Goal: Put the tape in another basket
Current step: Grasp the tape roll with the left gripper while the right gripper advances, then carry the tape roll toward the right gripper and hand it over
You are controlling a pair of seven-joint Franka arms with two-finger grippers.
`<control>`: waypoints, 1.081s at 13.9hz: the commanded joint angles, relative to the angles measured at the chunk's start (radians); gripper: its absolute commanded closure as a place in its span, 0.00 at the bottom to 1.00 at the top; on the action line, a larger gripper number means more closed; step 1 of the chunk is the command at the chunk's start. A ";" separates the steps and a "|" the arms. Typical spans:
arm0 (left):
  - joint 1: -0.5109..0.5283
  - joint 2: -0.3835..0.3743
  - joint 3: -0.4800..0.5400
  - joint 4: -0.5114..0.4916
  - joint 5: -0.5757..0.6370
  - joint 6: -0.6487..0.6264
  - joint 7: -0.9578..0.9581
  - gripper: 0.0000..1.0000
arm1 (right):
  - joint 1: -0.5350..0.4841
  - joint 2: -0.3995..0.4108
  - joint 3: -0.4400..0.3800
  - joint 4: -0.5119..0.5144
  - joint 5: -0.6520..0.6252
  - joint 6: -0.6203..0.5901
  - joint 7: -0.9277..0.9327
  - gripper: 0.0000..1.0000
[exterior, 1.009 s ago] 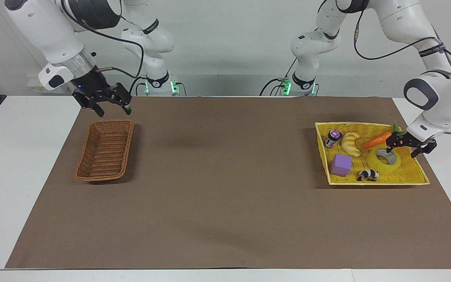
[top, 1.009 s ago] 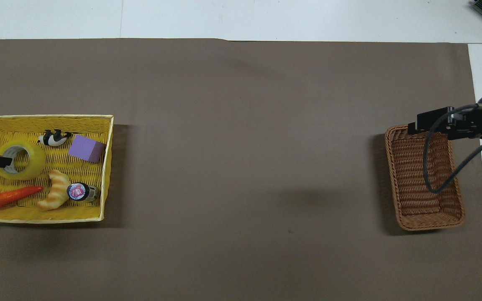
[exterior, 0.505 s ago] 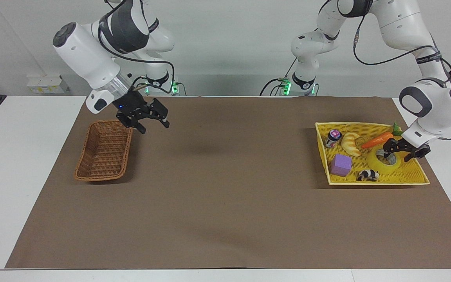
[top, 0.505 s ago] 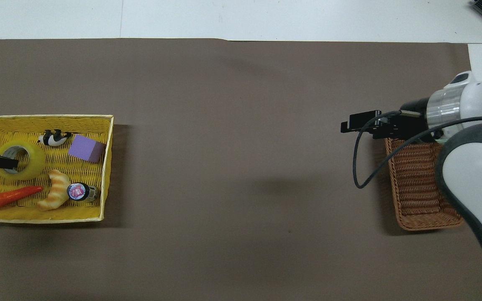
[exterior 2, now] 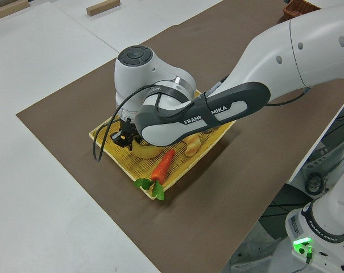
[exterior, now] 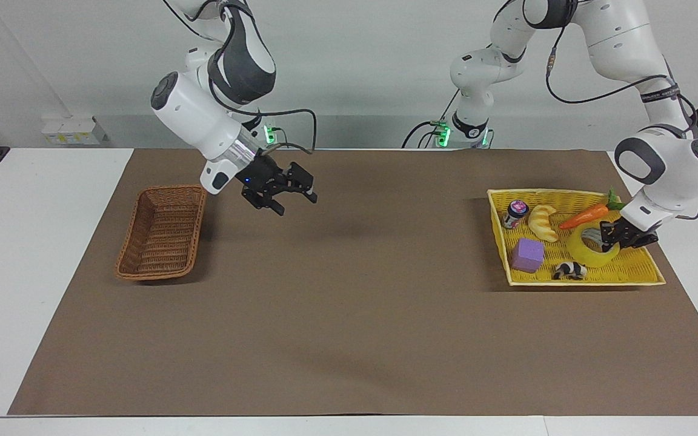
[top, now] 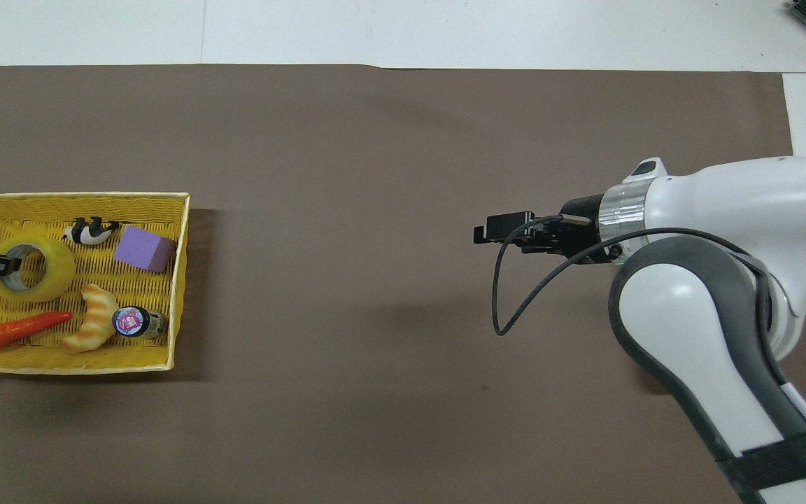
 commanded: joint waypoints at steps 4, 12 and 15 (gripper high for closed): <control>-0.062 -0.207 -0.010 -0.005 -0.019 -0.270 -0.018 1.00 | 0.107 -0.025 -0.001 -0.091 0.203 0.167 -0.041 0.00; -0.401 -0.289 -0.012 -0.114 -0.030 -0.318 -0.476 1.00 | 0.145 -0.028 -0.001 -0.079 0.382 0.178 -0.089 0.00; -0.504 -0.297 -0.012 -0.166 -0.082 -0.249 -0.597 1.00 | 0.145 -0.028 -0.001 -0.079 0.382 0.171 -0.081 0.00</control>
